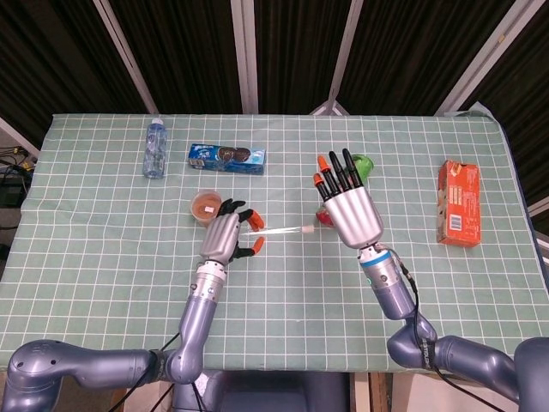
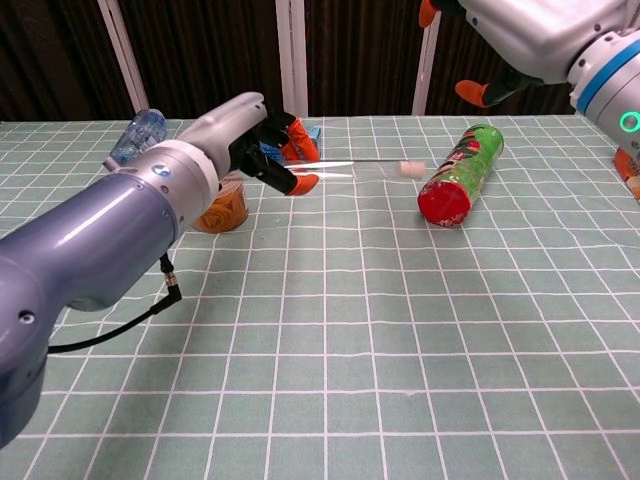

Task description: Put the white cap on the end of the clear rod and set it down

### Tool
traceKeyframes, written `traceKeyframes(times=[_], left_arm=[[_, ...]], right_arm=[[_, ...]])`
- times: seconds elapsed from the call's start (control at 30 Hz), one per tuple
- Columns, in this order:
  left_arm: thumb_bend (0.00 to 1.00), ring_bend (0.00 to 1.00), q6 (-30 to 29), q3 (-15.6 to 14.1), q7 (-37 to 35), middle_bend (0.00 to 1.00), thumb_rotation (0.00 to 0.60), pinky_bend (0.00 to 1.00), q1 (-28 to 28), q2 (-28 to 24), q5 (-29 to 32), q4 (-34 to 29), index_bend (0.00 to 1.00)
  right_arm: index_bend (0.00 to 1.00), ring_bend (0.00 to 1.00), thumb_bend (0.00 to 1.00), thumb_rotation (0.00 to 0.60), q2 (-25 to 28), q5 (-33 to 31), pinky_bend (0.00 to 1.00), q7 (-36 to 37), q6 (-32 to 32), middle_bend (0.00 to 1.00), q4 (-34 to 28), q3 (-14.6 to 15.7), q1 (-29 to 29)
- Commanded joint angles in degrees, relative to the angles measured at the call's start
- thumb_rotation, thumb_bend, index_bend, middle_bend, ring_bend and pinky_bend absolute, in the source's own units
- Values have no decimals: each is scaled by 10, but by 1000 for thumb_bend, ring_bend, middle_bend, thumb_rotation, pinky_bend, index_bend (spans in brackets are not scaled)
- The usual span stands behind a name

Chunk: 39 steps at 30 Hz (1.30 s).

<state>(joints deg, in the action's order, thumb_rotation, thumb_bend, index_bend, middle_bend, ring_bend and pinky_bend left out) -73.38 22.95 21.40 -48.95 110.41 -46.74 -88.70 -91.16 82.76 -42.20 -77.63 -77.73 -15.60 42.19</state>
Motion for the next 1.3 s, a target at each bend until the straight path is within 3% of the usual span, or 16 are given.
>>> traceKeyframes(times=[0.03, 0.47, 1.3], left_arm=[[657, 142, 2, -11, -2, 501, 600, 0, 8, -2, -9, -1, 581], [657, 142, 13, -56, 14, 501, 600, 0, 28, 10, -40, 20, 582], [656, 142, 41, -90, 32, 501, 600, 0, 67, 33, -59, 87, 582]], right_arm=[[279, 39, 358, 600, 3, -5, 0, 0, -4, 139, -6, -5, -3], [280, 39, 358, 600, 26, -9, 0, -3, -15, 135, -37, -17, -9], [280, 34, 358, 600, 40, -13, 0, -9, -23, 135, -58, -16, -18]])
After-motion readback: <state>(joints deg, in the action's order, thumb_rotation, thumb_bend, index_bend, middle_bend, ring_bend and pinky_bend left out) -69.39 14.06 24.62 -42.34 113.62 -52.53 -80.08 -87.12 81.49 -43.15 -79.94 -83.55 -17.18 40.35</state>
